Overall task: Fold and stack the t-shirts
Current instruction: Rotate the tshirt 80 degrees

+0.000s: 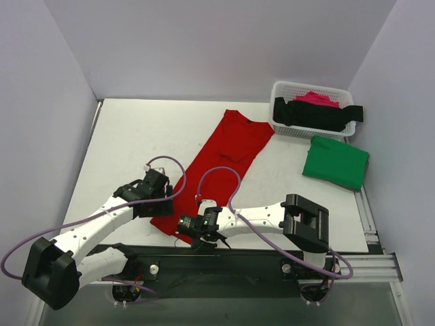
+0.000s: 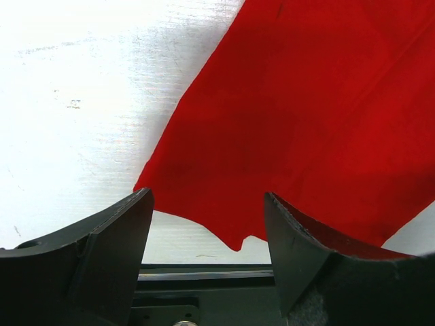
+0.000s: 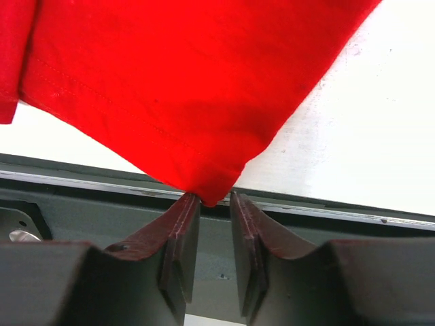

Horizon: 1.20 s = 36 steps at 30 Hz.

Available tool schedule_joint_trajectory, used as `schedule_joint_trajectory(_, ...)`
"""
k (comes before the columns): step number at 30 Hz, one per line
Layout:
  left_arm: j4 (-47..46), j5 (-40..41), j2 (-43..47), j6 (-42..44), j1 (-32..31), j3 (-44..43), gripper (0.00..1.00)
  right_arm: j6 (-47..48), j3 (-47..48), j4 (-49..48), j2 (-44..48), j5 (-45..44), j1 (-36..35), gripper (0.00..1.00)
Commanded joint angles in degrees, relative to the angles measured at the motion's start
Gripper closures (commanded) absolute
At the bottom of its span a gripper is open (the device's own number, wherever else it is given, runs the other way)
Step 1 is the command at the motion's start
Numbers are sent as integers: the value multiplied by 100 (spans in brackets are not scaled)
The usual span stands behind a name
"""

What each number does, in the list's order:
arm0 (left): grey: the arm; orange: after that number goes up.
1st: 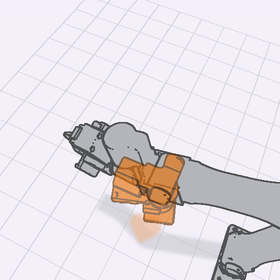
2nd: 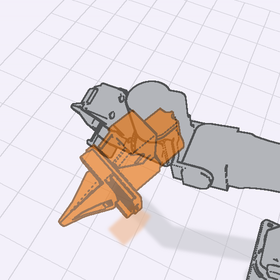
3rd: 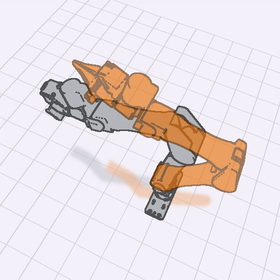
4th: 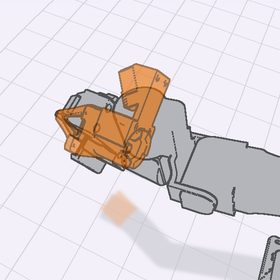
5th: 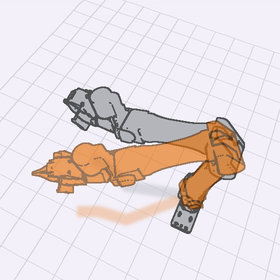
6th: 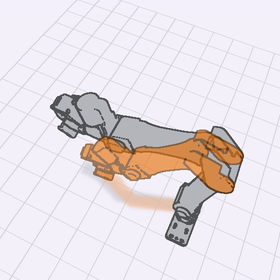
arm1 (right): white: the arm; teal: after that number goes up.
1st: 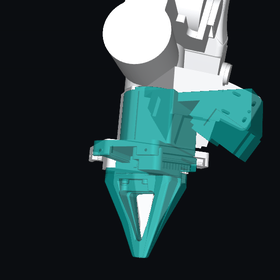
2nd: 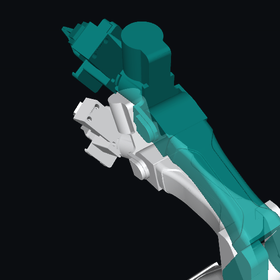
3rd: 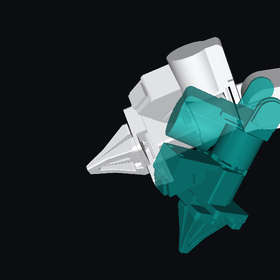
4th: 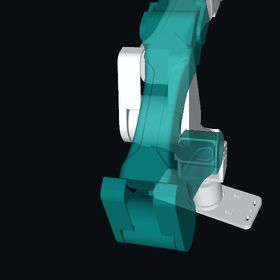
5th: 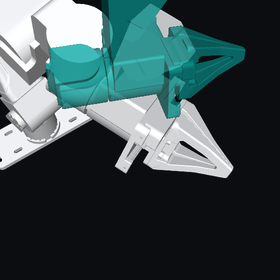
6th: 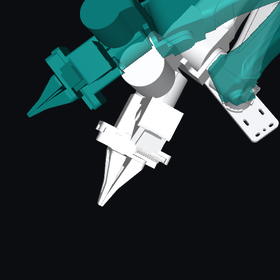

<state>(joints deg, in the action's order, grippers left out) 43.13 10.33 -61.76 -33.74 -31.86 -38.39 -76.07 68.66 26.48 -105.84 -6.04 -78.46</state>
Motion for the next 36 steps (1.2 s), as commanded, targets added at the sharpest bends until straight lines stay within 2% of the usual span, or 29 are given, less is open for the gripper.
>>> schedule_joint_trajectory(1,-42,48,-12,104,-22,-248,23,-57,95,349,-95,-266,14,76)
schedule_joint_trajectory(6,-68,-31,-21,139,-22,-257,24,-153,-107,349,-33,-152,50,89)
schedule_joint_trajectory(12,-60,-180,76,227,-31,-353,25,-285,-599,358,292,15,58,97)
schedule_joint_trajectory(15,-77,-443,85,271,-40,-336,26,-285,-942,402,625,-2,67,99)
schedule_joint_trajectory(23,-130,-1294,296,-212,-276,-107,38,180,-1549,735,1654,-46,392,100)
schedule_joint_trajectory(30,-323,-1577,295,-1195,-1076,463,39,514,-1909,938,2252,50,691,100)
schedule_joint_trajectory(36,-331,-1490,638,-1715,-1200,850,40,655,-2094,964,2419,156,823,100)
